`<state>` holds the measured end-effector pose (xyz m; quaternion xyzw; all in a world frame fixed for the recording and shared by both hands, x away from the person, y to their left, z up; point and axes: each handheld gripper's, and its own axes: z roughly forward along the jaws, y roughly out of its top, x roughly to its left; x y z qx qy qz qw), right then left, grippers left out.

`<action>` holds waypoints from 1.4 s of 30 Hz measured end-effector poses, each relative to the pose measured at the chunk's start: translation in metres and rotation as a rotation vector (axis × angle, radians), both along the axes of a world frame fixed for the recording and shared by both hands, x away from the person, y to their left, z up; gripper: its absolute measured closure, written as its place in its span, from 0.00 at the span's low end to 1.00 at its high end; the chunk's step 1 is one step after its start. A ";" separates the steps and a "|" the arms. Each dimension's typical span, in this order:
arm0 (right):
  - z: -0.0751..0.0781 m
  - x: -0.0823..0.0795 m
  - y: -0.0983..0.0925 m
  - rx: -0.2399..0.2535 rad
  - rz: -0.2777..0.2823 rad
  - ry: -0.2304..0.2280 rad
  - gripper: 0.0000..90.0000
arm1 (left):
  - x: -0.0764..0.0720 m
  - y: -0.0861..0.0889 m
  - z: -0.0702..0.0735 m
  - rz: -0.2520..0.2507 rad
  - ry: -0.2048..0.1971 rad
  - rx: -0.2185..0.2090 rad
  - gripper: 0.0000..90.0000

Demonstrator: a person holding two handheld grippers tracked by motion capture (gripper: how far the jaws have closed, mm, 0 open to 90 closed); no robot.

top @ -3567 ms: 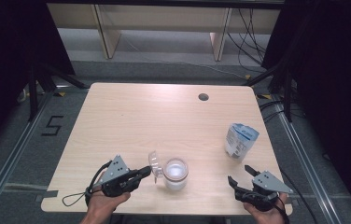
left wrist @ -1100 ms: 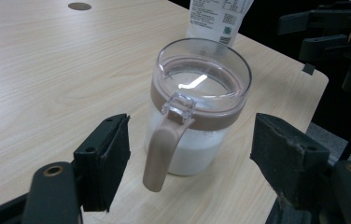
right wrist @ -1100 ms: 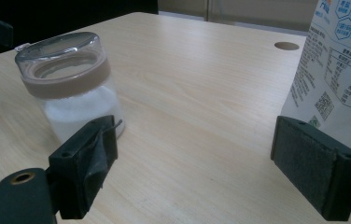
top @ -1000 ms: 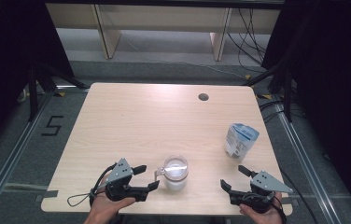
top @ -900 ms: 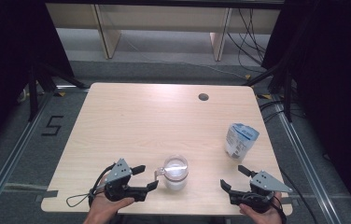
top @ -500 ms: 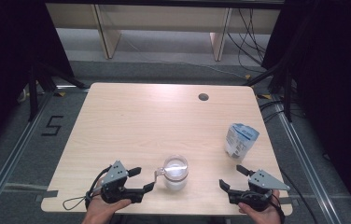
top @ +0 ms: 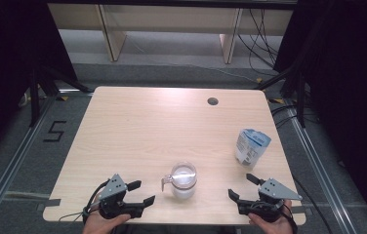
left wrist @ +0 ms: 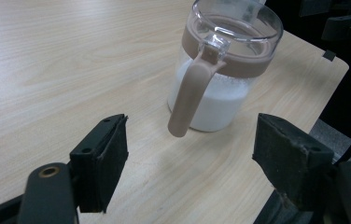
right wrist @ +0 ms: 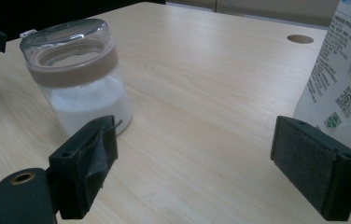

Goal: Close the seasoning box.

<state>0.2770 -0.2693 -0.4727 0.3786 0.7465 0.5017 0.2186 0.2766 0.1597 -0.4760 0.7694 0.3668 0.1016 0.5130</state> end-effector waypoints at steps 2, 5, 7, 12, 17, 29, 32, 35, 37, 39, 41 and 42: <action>0.000 -0.003 0.000 0.004 -0.005 0.032 0.17 | -0.002 0.000 -0.001 -0.003 0.006 0.001 0.28; -0.002 -0.005 0.001 0.016 -0.005 0.041 0.17 | -0.004 0.001 -0.003 -0.009 0.006 0.011 0.28; -0.002 -0.005 -0.001 -0.021 0.012 0.035 0.17 | -0.006 0.000 -0.005 0.006 0.018 0.005 0.27; -0.004 -0.008 -0.001 -0.033 0.018 0.064 0.17 | -0.009 0.002 -0.008 0.008 0.022 0.020 0.27; -0.006 -0.009 -0.001 -0.046 0.026 0.073 0.17 | -0.012 0.002 -0.012 0.012 0.015 0.049 0.26; -0.013 -0.019 -0.004 -0.101 0.049 0.120 0.17 | -0.016 0.001 -0.022 -0.011 0.047 0.081 0.23; -0.015 -0.022 -0.002 -0.097 0.053 0.146 0.17 | -0.016 0.000 -0.022 -0.013 0.043 0.087 0.23; -0.017 -0.024 -0.002 -0.109 0.060 0.141 0.17 | -0.016 0.001 -0.022 -0.009 0.034 0.098 0.23; -0.016 -0.026 -0.003 -0.116 0.067 0.149 0.17 | -0.015 0.003 -0.023 -0.006 0.040 0.103 0.23; -0.017 -0.026 -0.002 -0.117 0.071 0.143 0.17 | -0.015 0.001 -0.023 0.001 0.047 0.091 0.23; -0.017 -0.028 -0.003 -0.127 0.059 0.146 0.17 | -0.015 0.001 -0.024 -0.005 0.044 0.096 0.23; -0.017 -0.029 -0.002 -0.127 0.056 0.154 0.17 | -0.015 0.001 -0.024 -0.005 0.044 0.095 0.23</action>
